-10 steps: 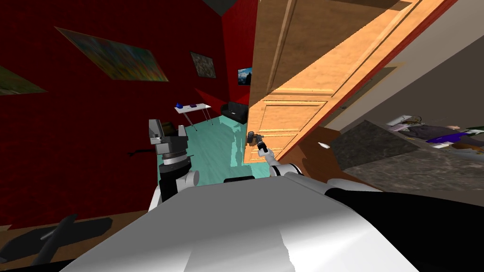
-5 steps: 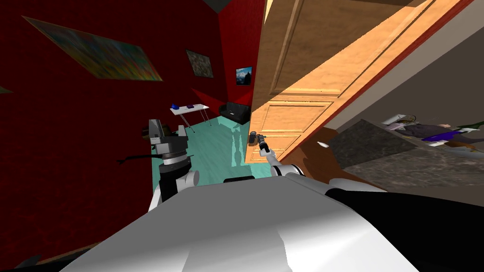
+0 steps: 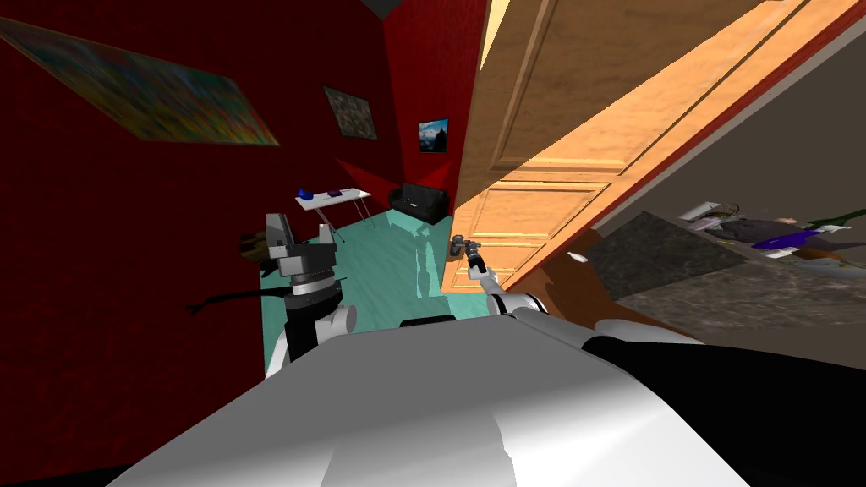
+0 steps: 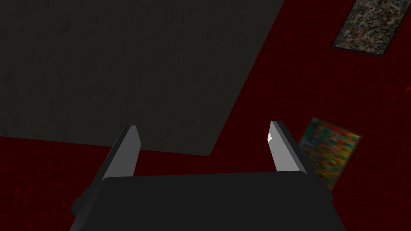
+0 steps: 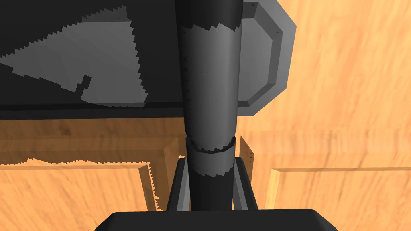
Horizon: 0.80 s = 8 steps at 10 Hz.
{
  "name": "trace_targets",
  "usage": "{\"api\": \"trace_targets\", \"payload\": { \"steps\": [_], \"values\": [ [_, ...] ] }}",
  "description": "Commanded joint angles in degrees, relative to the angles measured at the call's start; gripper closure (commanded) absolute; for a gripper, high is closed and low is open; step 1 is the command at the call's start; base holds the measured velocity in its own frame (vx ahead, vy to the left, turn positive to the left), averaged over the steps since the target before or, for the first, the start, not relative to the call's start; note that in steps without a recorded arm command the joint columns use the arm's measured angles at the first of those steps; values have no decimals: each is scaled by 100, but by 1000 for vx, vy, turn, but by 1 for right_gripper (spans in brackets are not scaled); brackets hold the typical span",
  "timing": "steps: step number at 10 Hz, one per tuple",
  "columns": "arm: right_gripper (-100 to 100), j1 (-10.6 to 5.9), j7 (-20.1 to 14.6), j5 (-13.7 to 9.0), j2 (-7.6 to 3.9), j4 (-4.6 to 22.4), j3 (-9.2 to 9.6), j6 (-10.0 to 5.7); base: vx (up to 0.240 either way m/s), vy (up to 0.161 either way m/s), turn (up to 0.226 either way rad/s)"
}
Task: Push the door open
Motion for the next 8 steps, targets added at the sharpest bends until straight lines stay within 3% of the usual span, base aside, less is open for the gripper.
{"api": "trace_targets", "payload": {
  "steps": [1, 5, 8],
  "values": [
    [100, 42, 56, -33, -15, -105, -90, 35, 172, 125, -62],
    [100, 70, 135, -104, -89, -95, -265, 38, 155, 107, -61],
    [100, 116, 183, -149, -164, -97, -397, 50, 119, 54, -55]
  ]
}}
